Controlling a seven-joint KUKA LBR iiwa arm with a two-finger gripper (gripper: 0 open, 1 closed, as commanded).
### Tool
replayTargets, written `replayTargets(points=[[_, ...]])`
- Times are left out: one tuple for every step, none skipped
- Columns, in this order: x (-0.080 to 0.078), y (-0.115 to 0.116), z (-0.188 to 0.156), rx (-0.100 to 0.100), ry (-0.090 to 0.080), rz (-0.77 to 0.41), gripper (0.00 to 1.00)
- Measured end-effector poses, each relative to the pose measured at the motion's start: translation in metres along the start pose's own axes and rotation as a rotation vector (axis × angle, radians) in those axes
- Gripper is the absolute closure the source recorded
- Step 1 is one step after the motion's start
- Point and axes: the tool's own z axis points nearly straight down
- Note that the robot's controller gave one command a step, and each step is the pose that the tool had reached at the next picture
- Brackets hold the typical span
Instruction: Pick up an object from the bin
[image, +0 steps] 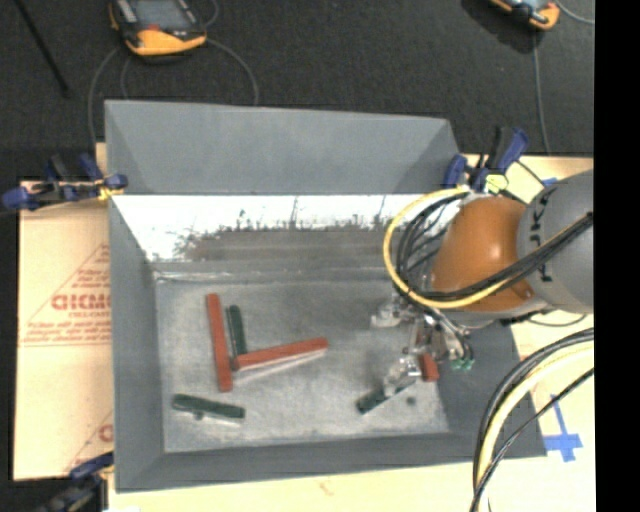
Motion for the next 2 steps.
replayTargets(points=[[0.005, 0.0003, -0.0034, -0.001, 0.001, -0.031, 0.0], [0.0113, 0.0025, -0.0045, 0.005, -0.003, -0.038, 0.0]])
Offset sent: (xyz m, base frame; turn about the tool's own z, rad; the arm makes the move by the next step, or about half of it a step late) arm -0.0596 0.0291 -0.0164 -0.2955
